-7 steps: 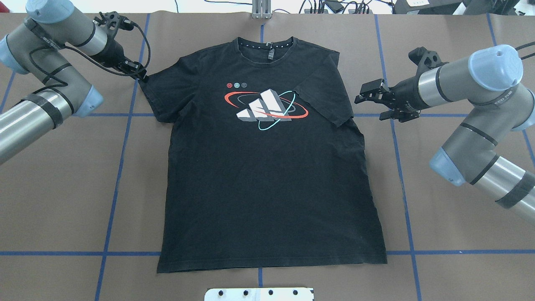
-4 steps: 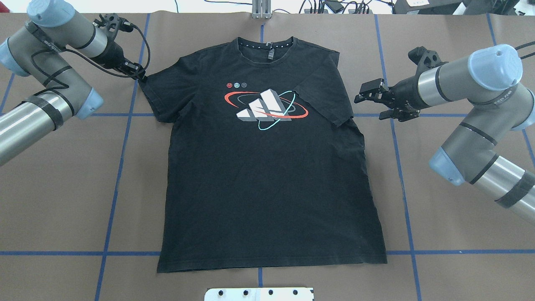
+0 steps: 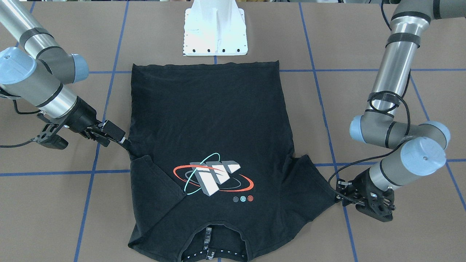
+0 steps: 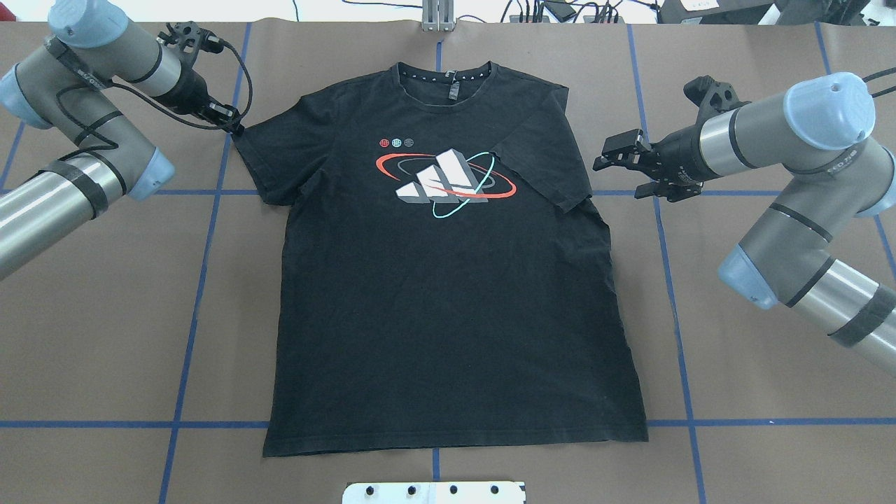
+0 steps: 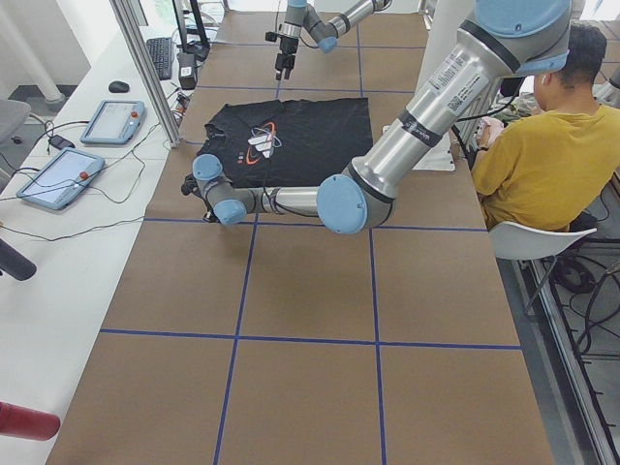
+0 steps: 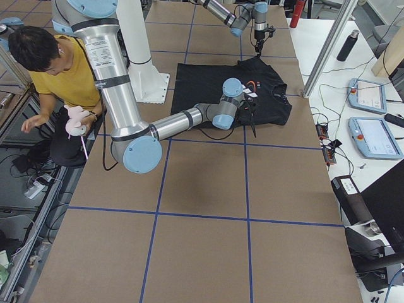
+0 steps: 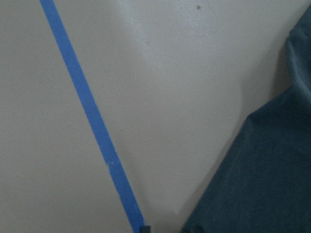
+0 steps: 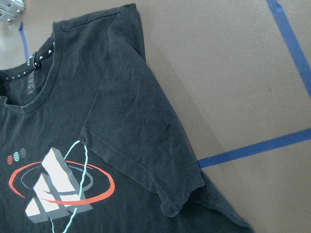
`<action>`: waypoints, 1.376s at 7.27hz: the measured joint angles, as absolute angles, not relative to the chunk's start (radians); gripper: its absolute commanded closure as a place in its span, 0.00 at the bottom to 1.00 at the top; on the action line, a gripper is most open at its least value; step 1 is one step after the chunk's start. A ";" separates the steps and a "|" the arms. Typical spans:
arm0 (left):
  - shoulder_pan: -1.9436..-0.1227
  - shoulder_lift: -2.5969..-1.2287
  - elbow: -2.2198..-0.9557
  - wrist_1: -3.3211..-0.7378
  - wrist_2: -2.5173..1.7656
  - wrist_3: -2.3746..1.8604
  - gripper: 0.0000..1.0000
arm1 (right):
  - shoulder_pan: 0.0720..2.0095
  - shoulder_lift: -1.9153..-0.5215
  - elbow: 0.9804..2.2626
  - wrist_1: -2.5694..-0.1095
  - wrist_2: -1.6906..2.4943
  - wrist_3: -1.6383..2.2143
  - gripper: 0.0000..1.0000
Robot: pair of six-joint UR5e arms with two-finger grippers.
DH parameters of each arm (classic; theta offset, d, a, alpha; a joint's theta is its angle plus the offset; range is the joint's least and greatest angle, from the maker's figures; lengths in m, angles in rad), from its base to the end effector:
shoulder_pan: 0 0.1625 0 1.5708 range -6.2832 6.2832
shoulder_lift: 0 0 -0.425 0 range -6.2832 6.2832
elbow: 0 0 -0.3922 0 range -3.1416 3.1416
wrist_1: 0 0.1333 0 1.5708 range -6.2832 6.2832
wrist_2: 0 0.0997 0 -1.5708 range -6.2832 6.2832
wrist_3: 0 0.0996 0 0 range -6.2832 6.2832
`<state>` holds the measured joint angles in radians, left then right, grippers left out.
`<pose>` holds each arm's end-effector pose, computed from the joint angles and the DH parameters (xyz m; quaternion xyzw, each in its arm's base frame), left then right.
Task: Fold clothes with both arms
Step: 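Lift the right gripper off while the left gripper moves to the other shoulder, then press the left gripper on the shoulder and tuck the sleeve inward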
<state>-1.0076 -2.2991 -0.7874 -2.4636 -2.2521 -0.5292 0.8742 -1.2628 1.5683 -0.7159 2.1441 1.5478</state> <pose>0.3667 -0.7130 0.4790 0.1690 0.4599 0.1505 0.8586 -0.3366 -0.5260 0.3915 0.0150 -0.5764 0.1900 0.7947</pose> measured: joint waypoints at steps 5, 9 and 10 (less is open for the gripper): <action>-1.049 -2.208 -1.009 -2.412 -2.311 -0.602 1.00 | 0.876 -1.258 1.569 -0.716 2.143 1.548 0.00; -0.999 -2.245 -1.115 -2.391 -2.286 -0.874 1.00 | 0.877 -1.257 1.567 -0.716 2.143 1.548 0.00; -0.964 -2.295 -1.096 -2.391 -2.230 -0.945 1.00 | 0.877 -1.257 1.566 -0.716 2.143 1.548 0.00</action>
<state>-0.9640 -2.2952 -1.0964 -2.3905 -2.2303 -0.9449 0.8774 -1.2573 1.5661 -0.7164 2.1434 1.5478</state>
